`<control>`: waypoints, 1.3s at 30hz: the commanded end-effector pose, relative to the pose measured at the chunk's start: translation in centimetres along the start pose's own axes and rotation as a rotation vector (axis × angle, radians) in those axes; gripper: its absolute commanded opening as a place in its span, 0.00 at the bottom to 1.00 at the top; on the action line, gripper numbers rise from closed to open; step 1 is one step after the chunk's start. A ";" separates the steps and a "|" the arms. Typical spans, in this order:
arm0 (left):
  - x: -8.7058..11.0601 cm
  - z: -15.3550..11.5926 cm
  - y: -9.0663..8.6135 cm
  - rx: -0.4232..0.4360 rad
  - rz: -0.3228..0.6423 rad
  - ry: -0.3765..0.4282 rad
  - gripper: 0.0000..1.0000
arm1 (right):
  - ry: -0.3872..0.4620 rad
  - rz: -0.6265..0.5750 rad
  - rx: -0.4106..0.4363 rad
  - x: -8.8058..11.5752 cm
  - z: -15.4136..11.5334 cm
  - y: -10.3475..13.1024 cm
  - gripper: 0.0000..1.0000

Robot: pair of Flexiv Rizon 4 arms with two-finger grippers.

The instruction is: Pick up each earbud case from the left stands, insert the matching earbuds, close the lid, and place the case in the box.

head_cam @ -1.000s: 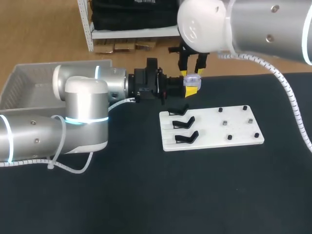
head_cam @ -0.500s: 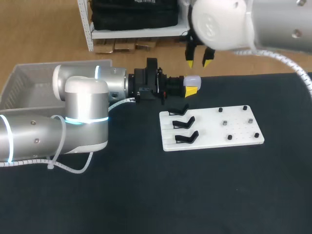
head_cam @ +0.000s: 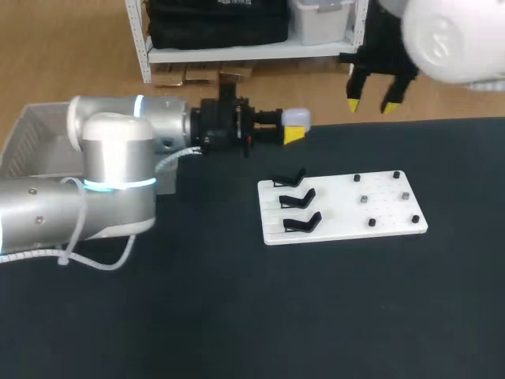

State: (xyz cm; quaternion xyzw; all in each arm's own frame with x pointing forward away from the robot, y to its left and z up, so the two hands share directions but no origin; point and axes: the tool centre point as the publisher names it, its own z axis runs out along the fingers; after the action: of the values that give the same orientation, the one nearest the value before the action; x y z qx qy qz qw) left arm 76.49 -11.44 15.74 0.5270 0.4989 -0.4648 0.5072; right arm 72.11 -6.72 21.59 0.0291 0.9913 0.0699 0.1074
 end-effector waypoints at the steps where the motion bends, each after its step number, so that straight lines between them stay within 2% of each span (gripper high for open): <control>1: -1.2 -5.0 -0.3 -0.026 0.022 0.010 0.00 | -0.257 -0.016 -0.043 2.0 -0.3 -1.3 0.92; 2: -1.4 -6.1 -0.2 -0.037 0.032 0.017 0.00 | -0.257 -0.016 -0.043 2.0 -0.3 -1.3 1.00; 14: -1.9 -19.6 2.0 -0.128 0.081 0.089 0.00 | -0.257 -0.016 -0.043 2.0 -0.3 -1.3 1.00; 17: -1.5 -22.8 2.7 -0.148 0.085 0.106 0.00 | -0.257 -0.016 -0.043 2.0 -0.3 -1.3 1.00; 21: 0.5 -26.0 3.8 -0.164 0.059 0.144 0.00 | -0.257 -0.016 -0.043 2.0 -0.3 -1.3 1.00; 26: 3.6 -28.8 5.2 -0.227 0.011 0.178 0.00 | -0.257 -0.016 -0.043 2.0 -0.3 -1.3 1.00; 28: 5.1 -29.5 5.8 -0.234 -0.010 0.249 0.00 | -0.257 -0.016 -0.043 2.0 -0.3 -1.3 1.00; 30: 6.6 -30.1 6.4 -0.255 -0.042 0.249 0.00 | -0.257 -0.016 -0.043 2.0 -0.3 -1.3 1.00; 32: 8.1 -30.4 6.9 -0.276 -0.073 0.291 0.00 | -0.257 -0.016 -0.043 2.0 -0.3 -1.3 1.00; 34: 8.8 -30.5 7.2 -0.301 -0.090 0.274 0.00 | -0.257 -0.016 -0.043 2.0 -0.3 -1.3 1.00; 37: 9.5 -30.4 7.5 -0.307 -0.111 0.318 0.00 | -0.257 -0.016 -0.043 2.0 -0.3 -1.3 1.00; 38: 9.8 -30.2 7.5 -0.296 -0.119 0.324 0.02 | -0.257 -0.016 -0.043 2.0 -0.3 -1.3 1.00; 39: 10.1 -30.2 7.5 -0.292 -0.131 0.337 0.33 | -0.257 -0.016 -0.043 2.0 -0.3 -1.3 1.00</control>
State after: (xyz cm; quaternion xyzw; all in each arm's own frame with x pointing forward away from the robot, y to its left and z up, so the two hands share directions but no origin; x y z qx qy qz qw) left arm 83.39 19.71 8.08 0.4811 0.6667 -0.3227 0.4689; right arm 70.25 -7.88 21.34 0.0265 0.9687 0.0859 0.2313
